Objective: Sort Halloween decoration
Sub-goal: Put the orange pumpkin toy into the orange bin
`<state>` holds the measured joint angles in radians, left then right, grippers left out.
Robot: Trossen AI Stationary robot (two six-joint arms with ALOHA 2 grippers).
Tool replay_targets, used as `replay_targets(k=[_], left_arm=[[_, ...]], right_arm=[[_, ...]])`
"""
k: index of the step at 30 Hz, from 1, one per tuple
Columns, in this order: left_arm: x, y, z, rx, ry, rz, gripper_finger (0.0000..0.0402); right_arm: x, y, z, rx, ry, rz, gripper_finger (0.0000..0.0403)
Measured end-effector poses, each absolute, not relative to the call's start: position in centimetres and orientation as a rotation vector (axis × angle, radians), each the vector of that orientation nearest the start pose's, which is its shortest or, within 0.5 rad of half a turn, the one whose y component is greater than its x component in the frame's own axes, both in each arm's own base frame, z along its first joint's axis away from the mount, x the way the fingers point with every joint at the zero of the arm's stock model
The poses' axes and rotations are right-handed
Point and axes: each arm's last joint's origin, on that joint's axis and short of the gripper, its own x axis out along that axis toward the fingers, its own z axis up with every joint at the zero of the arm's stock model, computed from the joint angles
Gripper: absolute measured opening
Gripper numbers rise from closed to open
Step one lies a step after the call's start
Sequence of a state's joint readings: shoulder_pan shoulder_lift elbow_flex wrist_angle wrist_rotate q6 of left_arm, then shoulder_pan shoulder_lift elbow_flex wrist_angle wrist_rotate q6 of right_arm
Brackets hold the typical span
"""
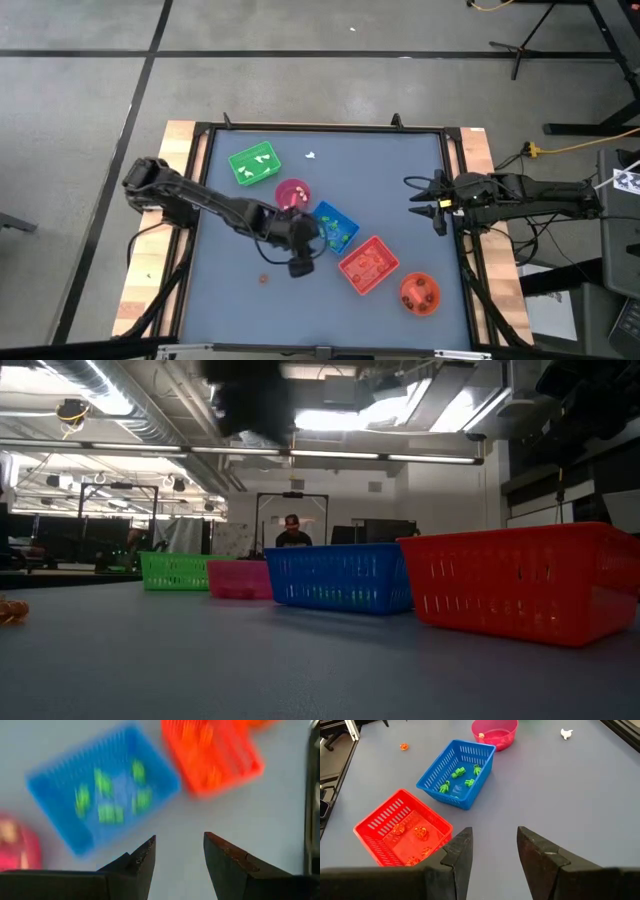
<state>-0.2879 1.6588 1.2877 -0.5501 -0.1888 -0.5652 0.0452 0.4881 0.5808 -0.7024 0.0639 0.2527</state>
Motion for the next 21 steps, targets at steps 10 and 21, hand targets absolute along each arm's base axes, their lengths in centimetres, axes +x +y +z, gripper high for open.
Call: replay_targets(k=[10, 21], left_arm=[[30.1, -13.6, 23.0, -0.348, 1.257, 0.204, 0.0150], [28.0, -16.7, 21.6, -0.334, 1.322, 0.210, 0.0150]], right_arm=[[10.4, 0.3, 25.4, 0.212, 0.608, -0.096, 0.0154], [10.4, 0.3, 25.4, 0.214, 0.607, -0.096, 0.0154]])
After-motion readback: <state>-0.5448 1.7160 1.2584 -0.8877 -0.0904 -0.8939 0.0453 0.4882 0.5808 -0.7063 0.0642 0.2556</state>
